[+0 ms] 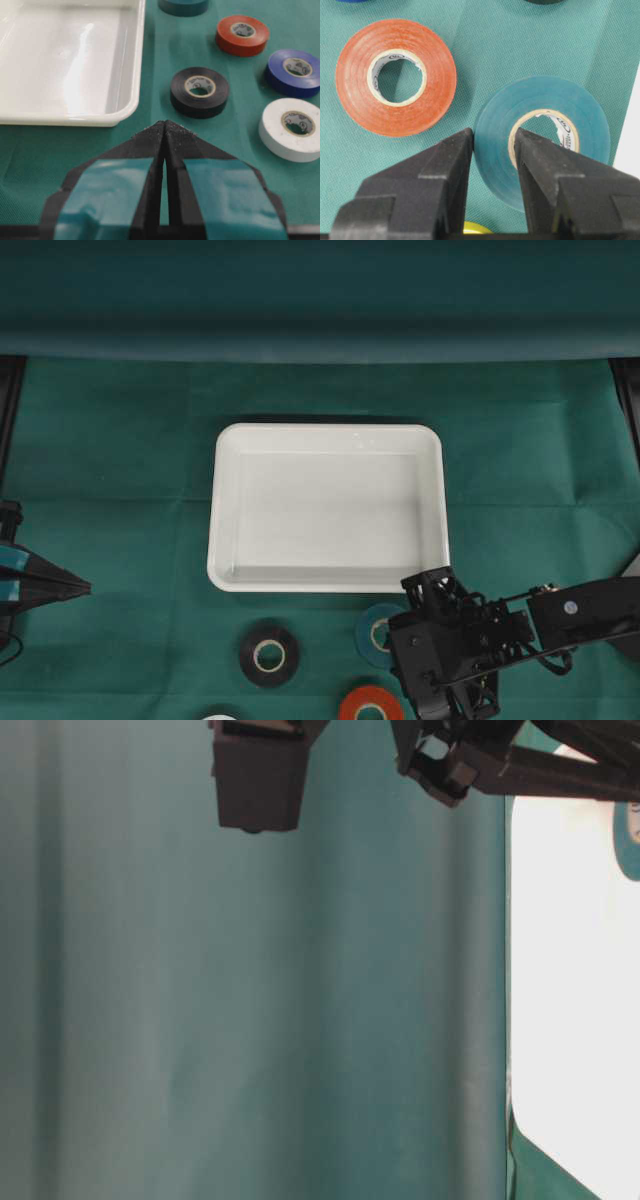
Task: Put the tape into the white case with the right arm.
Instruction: 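Lift the teal roll and lower it into the white tray, then open the right gripper and withdraw it to the right, then reach the right gripper to the blue tape roll and grasp it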
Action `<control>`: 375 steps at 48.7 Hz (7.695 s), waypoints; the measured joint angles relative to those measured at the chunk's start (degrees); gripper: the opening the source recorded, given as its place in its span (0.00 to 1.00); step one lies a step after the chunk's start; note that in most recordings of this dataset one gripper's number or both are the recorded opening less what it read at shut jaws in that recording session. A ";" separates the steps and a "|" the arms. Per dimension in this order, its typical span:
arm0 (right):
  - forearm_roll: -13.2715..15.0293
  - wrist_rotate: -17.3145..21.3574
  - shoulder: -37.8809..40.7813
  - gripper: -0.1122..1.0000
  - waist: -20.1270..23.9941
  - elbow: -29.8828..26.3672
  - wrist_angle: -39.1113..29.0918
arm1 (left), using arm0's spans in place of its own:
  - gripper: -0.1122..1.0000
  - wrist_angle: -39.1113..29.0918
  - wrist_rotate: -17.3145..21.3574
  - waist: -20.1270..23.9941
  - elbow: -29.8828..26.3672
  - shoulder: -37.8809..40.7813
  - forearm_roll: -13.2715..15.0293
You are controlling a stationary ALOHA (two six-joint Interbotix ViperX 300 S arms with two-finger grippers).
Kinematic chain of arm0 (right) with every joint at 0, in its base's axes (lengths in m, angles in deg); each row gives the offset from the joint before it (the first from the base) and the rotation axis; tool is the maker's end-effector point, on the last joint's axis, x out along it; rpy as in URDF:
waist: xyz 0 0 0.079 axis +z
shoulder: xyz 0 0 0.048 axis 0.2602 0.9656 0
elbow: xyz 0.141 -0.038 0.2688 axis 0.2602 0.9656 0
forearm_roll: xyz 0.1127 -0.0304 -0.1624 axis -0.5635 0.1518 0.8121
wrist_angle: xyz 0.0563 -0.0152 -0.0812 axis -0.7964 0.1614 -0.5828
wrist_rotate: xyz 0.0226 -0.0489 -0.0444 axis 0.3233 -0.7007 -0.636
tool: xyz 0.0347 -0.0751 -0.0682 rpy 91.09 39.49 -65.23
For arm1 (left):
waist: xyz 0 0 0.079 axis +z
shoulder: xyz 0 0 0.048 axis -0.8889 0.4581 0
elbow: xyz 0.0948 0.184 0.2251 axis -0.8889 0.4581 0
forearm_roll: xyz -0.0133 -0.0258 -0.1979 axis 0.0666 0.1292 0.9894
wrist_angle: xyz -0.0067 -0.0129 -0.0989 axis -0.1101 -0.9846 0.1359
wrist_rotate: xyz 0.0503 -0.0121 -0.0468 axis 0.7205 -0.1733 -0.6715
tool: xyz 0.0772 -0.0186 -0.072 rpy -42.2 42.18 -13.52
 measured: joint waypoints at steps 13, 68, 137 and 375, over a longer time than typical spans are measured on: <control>2.29 -0.09 -0.09 0.11 -1.76 0.09 0.00 | 0.10 -0.09 0.00 -0.09 0.00 0.00 0.00; 14.15 -0.44 -1.49 0.11 -27.69 2.02 4.22 | 0.10 -0.09 0.00 0.00 0.18 0.00 0.00; 14.24 0.18 -5.01 0.76 -27.60 6.77 5.71 | 0.10 -0.09 0.00 -0.09 0.09 0.00 0.00; 14.24 6.68 24.17 0.53 13.97 -19.42 11.07 | 0.10 -0.09 -0.09 0.00 1.05 0.00 0.00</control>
